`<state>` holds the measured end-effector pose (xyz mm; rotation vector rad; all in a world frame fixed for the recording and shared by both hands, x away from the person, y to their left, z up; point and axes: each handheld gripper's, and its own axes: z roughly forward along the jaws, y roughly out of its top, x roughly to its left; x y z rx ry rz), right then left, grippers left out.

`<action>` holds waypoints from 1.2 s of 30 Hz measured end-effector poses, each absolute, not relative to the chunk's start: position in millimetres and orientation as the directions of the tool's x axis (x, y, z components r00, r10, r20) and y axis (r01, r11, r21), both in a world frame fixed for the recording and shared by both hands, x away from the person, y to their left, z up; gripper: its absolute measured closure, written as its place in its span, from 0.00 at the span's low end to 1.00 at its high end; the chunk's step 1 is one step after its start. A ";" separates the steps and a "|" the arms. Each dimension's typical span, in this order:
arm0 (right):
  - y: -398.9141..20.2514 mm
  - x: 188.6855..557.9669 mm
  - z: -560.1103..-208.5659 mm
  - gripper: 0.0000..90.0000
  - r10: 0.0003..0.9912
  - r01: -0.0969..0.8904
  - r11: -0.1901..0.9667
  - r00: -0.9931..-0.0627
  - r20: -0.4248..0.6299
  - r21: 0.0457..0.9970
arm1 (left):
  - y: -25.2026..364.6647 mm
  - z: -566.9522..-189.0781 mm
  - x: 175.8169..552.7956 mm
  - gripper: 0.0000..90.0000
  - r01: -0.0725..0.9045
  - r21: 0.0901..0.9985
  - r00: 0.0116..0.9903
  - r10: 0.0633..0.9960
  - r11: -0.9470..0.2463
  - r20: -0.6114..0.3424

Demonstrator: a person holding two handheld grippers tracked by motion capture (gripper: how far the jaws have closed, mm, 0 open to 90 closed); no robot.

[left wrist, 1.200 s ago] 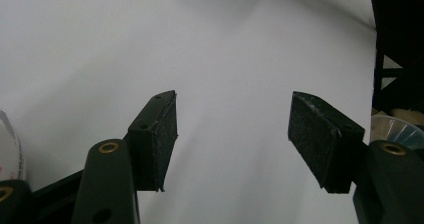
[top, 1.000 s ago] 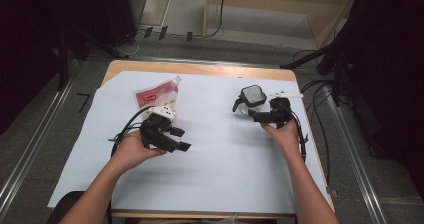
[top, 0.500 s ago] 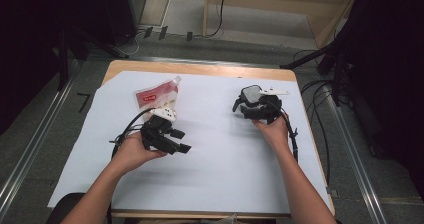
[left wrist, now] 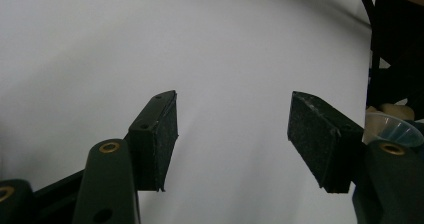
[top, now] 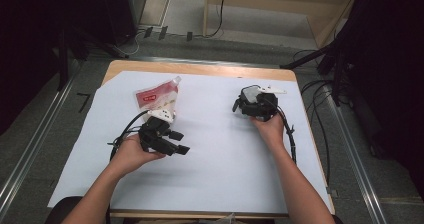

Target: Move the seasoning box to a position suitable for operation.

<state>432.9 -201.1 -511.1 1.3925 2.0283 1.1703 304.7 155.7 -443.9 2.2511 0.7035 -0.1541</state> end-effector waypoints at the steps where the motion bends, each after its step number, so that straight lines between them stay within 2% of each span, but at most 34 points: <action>1: -201.8 433.9 -512.1 0.08 0.901 0.551 0.144 -0.416 0.120 0.822 | 155.9 -443.9 304.4 0.42 0.531 0.637 0.841 0.439 -0.559 -0.316; 3: -203.0 434.7 -513.3 0.08 0.899 0.561 0.124 -0.413 0.147 0.818 | 156.3 -443.7 303.9 0.42 0.531 0.635 0.841 0.439 -0.560 -0.316; 4: -202.4 434.9 -513.1 0.11 0.899 0.554 0.124 -0.413 0.143 0.823 | 156.5 -443.5 302.8 0.42 0.538 0.633 0.836 0.448 -0.557 -0.316; 8: -199.5 434.0 -512.8 0.12 0.902 0.544 0.126 -0.411 0.133 0.830 | 157.1 -443.9 302.2 0.42 0.539 0.633 0.836 0.444 -0.555 -0.323; 10: -200.4 433.0 -512.5 0.16 0.906 0.528 0.134 -0.408 0.112 0.838 | 157.5 -443.7 301.4 0.42 0.542 0.635 0.833 0.452 -0.550 -0.319; 22: -197.4 430.2 -510.3 0.17 0.910 0.513 0.175 -0.409 0.060 0.841 | 160.9 -443.0 303.1 0.42 0.543 0.640 0.832 0.452 -0.543 -0.321; 36: -201.6 423.3 -492.9 0.17 0.904 0.514 0.147 -0.416 0.095 0.845 | 154.9 -442.4 304.3 0.40 0.532 0.642 0.839 0.448 -0.553 -0.309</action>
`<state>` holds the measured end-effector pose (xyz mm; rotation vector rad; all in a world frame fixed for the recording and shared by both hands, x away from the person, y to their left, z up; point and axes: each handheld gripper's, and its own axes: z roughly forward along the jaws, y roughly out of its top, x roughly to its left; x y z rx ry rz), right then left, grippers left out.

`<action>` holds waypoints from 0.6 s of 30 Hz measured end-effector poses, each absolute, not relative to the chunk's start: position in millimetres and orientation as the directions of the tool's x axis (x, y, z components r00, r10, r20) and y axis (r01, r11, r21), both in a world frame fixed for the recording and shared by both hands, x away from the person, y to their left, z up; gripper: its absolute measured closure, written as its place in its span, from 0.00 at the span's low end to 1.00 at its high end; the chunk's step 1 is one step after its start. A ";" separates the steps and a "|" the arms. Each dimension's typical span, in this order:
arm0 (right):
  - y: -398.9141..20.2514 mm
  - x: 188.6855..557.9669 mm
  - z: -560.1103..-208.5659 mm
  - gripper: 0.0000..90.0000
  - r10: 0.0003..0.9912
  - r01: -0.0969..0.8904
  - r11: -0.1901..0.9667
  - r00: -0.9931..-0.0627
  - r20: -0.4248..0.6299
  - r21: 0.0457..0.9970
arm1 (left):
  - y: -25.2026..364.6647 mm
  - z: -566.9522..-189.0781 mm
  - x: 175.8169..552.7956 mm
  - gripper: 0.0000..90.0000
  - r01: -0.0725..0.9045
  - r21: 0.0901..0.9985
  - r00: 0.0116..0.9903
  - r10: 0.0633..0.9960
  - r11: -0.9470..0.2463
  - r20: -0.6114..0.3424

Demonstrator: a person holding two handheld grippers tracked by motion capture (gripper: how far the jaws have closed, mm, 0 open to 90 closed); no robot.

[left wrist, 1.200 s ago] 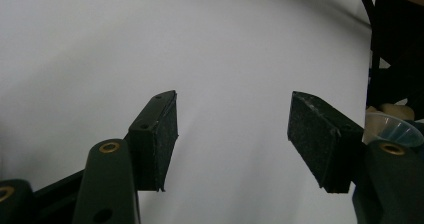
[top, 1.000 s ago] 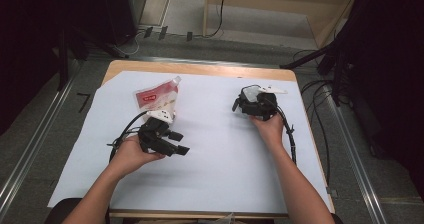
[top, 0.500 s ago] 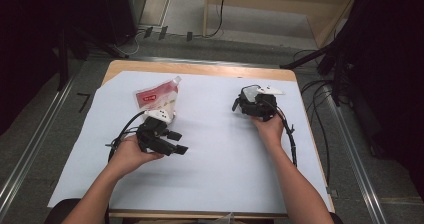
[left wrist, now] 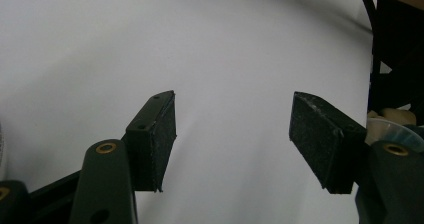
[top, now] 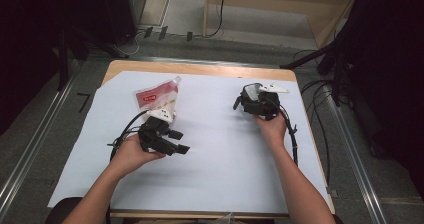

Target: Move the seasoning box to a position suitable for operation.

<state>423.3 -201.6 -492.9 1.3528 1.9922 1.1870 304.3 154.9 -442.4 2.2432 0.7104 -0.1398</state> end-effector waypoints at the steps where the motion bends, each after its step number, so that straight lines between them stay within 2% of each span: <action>1: -202.0 422.1 -491.2 0.17 0.902 0.516 0.140 -0.419 0.106 0.845 | 154.2 -442.2 303.8 0.40 0.535 0.639 0.836 0.454 -0.553 -0.307; 18: -189.5 389.3 -470.4 0.17 0.859 0.480 0.193 -0.504 0.089 0.856 | 144.6 -442.4 313.2 0.38 0.528 0.643 0.841 0.445 -0.555 -0.307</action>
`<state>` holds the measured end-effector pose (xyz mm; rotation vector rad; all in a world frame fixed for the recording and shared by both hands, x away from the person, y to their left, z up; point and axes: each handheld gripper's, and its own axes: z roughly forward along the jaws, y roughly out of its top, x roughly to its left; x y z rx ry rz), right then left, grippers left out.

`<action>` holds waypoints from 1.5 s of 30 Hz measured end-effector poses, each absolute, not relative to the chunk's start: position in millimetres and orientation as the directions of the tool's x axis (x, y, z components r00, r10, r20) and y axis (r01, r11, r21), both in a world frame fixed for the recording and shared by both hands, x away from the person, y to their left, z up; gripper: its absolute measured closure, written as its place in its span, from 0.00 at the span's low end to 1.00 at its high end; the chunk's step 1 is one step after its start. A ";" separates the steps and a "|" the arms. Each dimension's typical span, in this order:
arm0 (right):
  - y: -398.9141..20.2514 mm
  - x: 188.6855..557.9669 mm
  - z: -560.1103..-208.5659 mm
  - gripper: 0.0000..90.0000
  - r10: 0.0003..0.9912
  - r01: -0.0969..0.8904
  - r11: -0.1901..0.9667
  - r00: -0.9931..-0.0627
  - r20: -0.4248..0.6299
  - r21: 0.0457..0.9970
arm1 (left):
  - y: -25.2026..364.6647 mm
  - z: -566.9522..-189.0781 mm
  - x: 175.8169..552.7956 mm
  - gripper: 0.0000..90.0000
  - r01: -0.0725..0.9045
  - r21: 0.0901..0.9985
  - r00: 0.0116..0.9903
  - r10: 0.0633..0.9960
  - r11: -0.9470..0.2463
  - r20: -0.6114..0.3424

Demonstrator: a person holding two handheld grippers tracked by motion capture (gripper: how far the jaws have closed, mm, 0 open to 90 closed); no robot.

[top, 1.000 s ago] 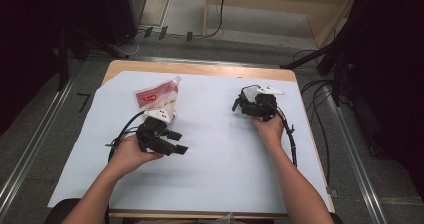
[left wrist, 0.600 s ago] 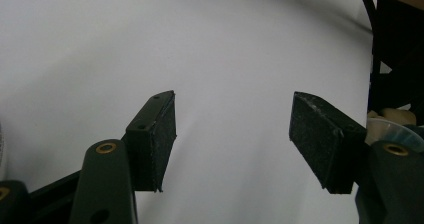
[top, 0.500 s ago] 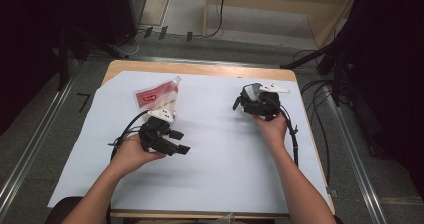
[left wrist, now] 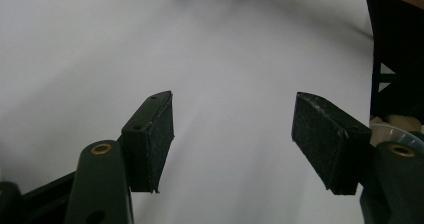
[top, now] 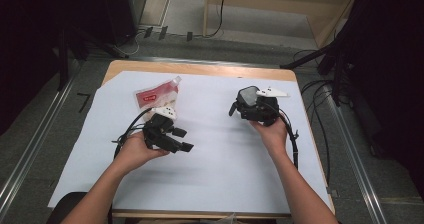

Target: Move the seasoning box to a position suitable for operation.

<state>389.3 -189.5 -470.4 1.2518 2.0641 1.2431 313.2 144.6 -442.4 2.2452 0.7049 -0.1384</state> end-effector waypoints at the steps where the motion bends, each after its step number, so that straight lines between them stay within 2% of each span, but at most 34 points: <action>1: -188.6 386.9 -469.6 0.17 0.854 0.471 0.202 -0.514 0.082 0.859 | 143.7 -442.6 313.3 0.38 0.529 0.643 0.841 0.441 -0.554 -0.312; 31: -149.5 339.3 -477.2 0.17 0.759 0.453 0.313 -0.647 0.066 0.834 | 132.0 -442.0 325.2 0.39 0.510 0.650 0.855 0.419 -0.564 -0.307; 45: -131.8 321.6 -487.0 0.17 0.735 0.473 0.326 -0.672 0.096 0.818 | 132.6 -442.2 325.8 0.41 0.514 0.654 0.852 0.417 -0.554 -0.316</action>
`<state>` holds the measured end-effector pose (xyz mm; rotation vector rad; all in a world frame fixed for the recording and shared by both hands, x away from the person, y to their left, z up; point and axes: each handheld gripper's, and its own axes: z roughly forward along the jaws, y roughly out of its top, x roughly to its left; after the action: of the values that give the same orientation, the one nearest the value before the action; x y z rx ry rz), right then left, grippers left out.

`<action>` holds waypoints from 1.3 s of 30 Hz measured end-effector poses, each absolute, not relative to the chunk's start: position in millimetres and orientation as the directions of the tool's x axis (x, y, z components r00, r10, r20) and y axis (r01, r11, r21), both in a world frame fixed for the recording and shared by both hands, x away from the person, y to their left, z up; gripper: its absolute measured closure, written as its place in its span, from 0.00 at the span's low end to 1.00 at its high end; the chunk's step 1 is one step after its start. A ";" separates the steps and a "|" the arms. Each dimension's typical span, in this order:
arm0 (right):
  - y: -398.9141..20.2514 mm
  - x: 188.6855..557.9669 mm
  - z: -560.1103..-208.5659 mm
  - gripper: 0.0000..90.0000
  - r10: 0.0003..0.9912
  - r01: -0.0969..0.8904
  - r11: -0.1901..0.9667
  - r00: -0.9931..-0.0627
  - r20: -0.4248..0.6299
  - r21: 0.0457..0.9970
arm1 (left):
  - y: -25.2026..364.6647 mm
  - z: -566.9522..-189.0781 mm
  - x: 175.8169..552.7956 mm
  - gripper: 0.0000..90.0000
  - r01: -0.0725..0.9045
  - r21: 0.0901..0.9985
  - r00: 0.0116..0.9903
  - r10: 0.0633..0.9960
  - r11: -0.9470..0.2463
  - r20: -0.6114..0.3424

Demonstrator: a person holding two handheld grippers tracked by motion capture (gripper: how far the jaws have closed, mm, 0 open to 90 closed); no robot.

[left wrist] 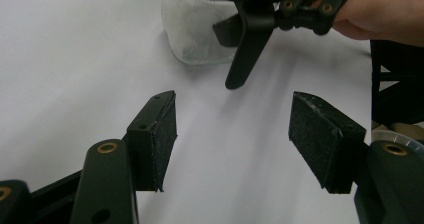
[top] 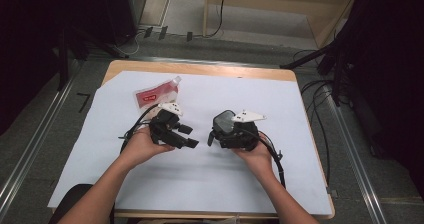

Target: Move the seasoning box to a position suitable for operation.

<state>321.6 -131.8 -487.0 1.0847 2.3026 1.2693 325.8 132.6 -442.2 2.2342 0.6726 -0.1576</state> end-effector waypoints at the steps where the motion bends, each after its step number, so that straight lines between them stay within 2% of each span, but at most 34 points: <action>1: -129.2 320.6 -488.3 0.17 0.729 0.473 0.332 -0.677 0.096 0.817 | 132.5 -442.4 325.9 0.41 0.513 0.655 0.853 0.416 -0.556 -0.315; 6: -123.8 318.5 -494.2 0.17 0.720 0.480 0.351 -0.688 0.096 0.804 | 132.4 -443.1 326.6 0.42 0.517 0.652 0.851 0.417 -0.555 -0.319; 20: -121.2 309.2 -504.5 0.17 0.708 0.425 0.377 -0.705 0.040 0.823 | 136.0 -440.3 327.0 0.42 0.513 0.656 0.852 0.420 -0.554 -0.312; 25: -123.5 311.6 -504.2 0.15 0.703 0.467 0.359 -0.704 0.094 0.808 | 136.8 -441.0 327.6 0.42 0.514 0.656 0.852 0.423 -0.553 -0.310; 39: -135.1 307.2 -493.5 0.09 0.692 0.511 0.382 -0.711 0.128 0.770 | 136.8 -438.6 327.2 0.43 0.509 0.665 0.853 0.421 -0.547 -0.308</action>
<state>307.2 -135.1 -493.5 1.0734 2.4260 1.2340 327.2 136.8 -438.6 2.2246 0.6714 -0.1414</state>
